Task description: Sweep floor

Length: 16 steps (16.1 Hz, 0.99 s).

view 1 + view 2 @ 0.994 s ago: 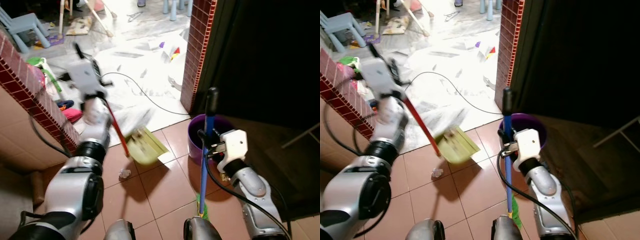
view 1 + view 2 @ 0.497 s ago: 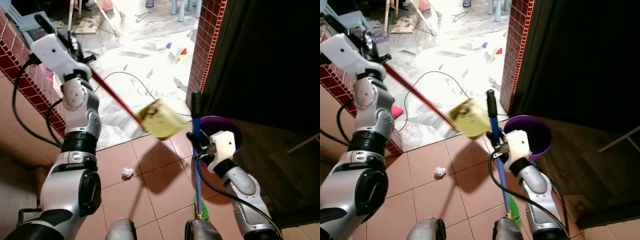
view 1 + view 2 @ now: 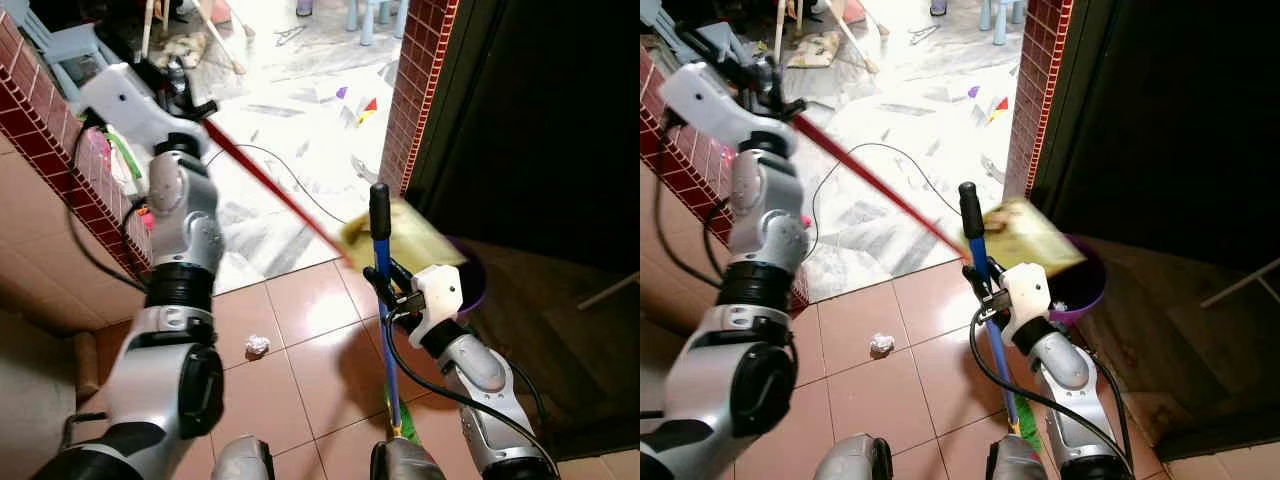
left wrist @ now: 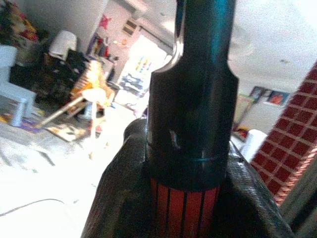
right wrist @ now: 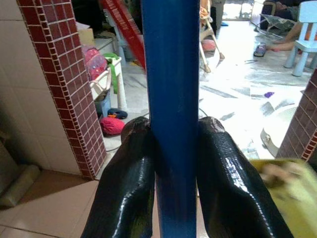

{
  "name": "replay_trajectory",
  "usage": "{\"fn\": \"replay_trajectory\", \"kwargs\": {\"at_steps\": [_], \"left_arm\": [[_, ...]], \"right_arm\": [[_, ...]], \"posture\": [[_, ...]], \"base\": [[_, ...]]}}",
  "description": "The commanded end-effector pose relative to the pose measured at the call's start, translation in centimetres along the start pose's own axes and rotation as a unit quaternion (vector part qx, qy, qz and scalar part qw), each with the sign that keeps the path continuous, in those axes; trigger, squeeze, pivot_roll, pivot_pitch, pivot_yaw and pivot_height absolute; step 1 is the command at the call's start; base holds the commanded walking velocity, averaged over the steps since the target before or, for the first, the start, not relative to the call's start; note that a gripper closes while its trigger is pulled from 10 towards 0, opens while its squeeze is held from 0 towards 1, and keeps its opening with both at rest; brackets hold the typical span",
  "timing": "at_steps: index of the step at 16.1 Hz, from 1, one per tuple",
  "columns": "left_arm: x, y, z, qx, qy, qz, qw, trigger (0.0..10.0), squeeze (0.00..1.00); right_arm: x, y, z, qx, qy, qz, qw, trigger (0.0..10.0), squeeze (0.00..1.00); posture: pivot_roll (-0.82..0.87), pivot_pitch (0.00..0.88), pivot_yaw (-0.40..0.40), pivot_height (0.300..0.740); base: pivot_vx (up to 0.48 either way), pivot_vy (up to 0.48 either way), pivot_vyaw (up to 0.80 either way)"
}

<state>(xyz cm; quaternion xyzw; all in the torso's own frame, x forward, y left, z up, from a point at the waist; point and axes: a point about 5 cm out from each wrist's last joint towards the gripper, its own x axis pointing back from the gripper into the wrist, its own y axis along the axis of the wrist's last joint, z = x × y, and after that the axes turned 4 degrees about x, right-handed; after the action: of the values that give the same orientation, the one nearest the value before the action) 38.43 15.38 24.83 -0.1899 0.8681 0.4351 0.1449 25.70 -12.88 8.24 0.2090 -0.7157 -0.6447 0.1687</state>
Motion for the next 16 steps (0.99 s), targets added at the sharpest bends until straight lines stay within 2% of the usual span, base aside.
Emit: {"fn": "replay_trajectory", "kwargs": {"at_steps": [1,4,8,11,16], "left_arm": [[-1.1,2.5,-2.0,0.013,-0.036,-0.049,0.998,10.0,0.00],[-0.6,1.7,-3.2,-0.039,-0.082,-0.040,0.995,10.0,0.00],[-0.2,0.7,-4.9,-0.091,-0.097,-0.046,0.990,10.0,0.00],[0.2,-0.3,-6.5,-0.106,-0.129,-0.039,0.985,10.0,0.00],[0.0,-0.9,-9.0,-0.146,-0.172,-0.050,0.973,10.0,0.00]], "right_arm": [[-0.6,0.8,0.6,-0.012,0.009,-0.030,0.999,10.0,0.00],[-0.7,1.1,0.6,-0.007,0.004,-0.035,0.999,10.0,0.00],[-0.8,1.4,0.8,-0.007,-0.003,-0.043,0.999,10.0,0.00],[-0.8,1.5,0.9,-0.008,-0.013,-0.047,0.999,10.0,0.00],[-0.9,1.8,1.4,-0.014,-0.028,-0.055,0.998,10.0,0.00]], "posture": [[-0.20,0.000,0.084,0.740],[-0.20,0.000,0.095,0.740],[-0.21,0.000,0.110,0.740],[-0.22,0.000,0.129,0.740],[-0.23,0.000,0.159,0.740]], "base": [[0.000,0.000,0.00],[0.000,0.000,0.00],[0.000,0.000,0.00],[0.000,0.000,0.00],[0.000,0.000,0.00]]}}
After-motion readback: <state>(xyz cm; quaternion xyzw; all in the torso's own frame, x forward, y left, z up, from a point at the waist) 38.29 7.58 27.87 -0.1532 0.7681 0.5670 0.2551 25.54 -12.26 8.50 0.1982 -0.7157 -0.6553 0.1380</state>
